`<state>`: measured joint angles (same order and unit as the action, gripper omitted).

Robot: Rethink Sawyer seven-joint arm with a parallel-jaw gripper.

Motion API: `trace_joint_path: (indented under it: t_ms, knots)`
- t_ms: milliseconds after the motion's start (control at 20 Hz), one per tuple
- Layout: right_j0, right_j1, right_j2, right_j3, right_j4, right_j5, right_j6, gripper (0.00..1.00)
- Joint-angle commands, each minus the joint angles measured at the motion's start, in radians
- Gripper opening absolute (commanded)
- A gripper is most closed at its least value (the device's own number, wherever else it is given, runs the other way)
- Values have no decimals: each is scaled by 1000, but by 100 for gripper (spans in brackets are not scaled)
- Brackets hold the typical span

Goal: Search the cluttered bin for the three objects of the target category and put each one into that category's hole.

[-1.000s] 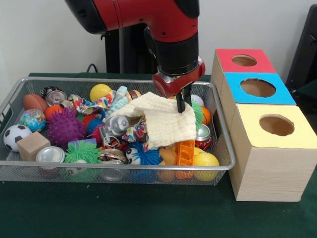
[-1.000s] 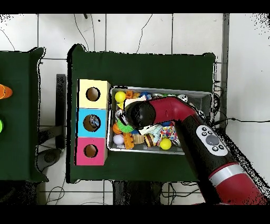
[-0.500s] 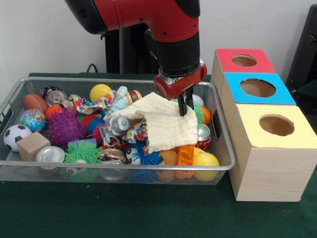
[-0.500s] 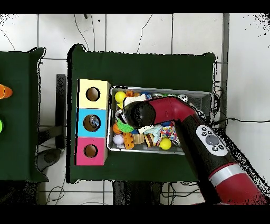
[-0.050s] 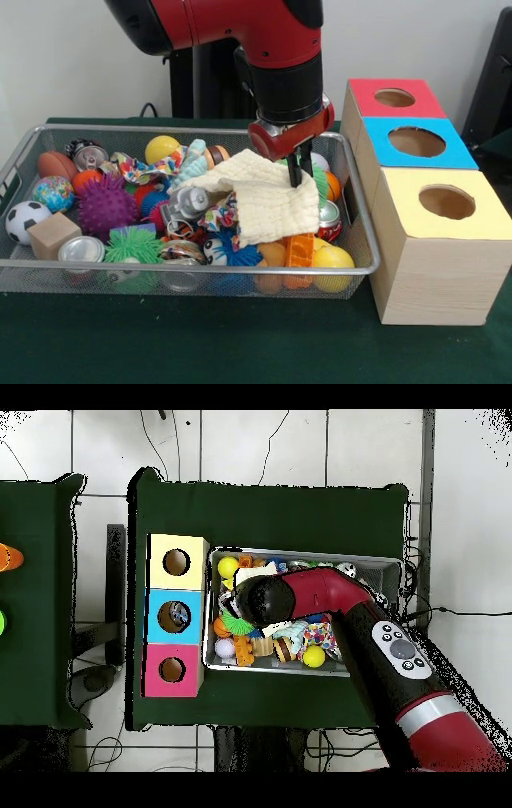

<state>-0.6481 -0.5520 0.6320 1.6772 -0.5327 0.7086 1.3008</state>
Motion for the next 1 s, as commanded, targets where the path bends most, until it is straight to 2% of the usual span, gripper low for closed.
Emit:
trace_joint_path:
  t_ms: [50, 450, 700, 1000]
  knots:
    - [-4, 22, -18, 0, -29, 25, -33, 0]
    - [-8, 16, -32, -11, -25, 35, -21, 0]
    - [0, 0, -64, -49, -88, 111, -109, 0]
    - [-3, -13, -88, -83, -115, 166, -167, 0]
